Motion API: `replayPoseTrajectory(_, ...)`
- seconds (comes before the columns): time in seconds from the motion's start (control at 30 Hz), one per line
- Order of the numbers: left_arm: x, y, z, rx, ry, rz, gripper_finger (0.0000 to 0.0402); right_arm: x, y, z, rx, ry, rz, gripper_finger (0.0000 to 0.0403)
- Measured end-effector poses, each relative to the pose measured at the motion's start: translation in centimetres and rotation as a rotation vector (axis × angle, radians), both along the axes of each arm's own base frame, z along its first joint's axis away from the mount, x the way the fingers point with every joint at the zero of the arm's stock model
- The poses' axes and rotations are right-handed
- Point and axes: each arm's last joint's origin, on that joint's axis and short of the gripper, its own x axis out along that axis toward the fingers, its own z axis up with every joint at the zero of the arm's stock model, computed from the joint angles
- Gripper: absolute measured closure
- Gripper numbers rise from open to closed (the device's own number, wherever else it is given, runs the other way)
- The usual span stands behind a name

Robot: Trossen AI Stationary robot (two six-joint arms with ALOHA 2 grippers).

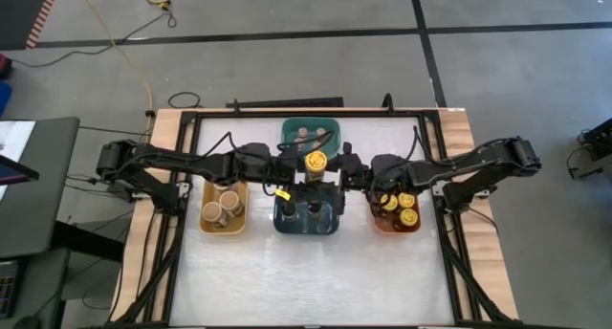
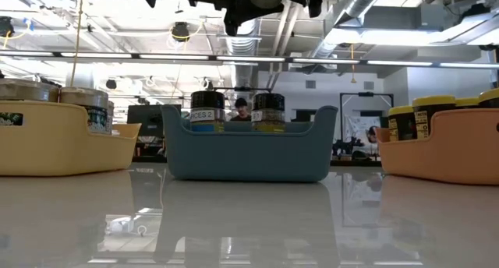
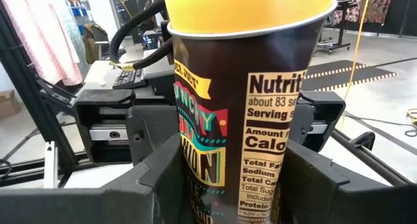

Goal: Sort spices by type
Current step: Put the yellow seasoning into the orange bin

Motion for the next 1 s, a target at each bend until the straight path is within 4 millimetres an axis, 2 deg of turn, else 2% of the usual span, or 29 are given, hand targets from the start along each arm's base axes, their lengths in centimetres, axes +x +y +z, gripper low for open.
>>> replayPoseTrajectory(0.73, -0.01, 0.07, -0.10, -0.039, 0.010, 0.006, 0.0184, 0.02, -0.65, -0.23, 0.074, 0.015, -0.019, 0.0166)
replayPoseTrajectory(0.83, -0.01, 0.08, -0.10, -0.037, 0.010, 0.010, 0.0184, 0.02, -0.66, -0.23, 0.077, 0.015, -0.020, 0.0151)
replayPoseTrajectory(1.0, -0.01, 0.20, -0.11, -0.036, 0.011, 0.031, 0.0184, -0.42, -0.76, 0.20, 0.078, 0.010, -0.031, 0.0098)
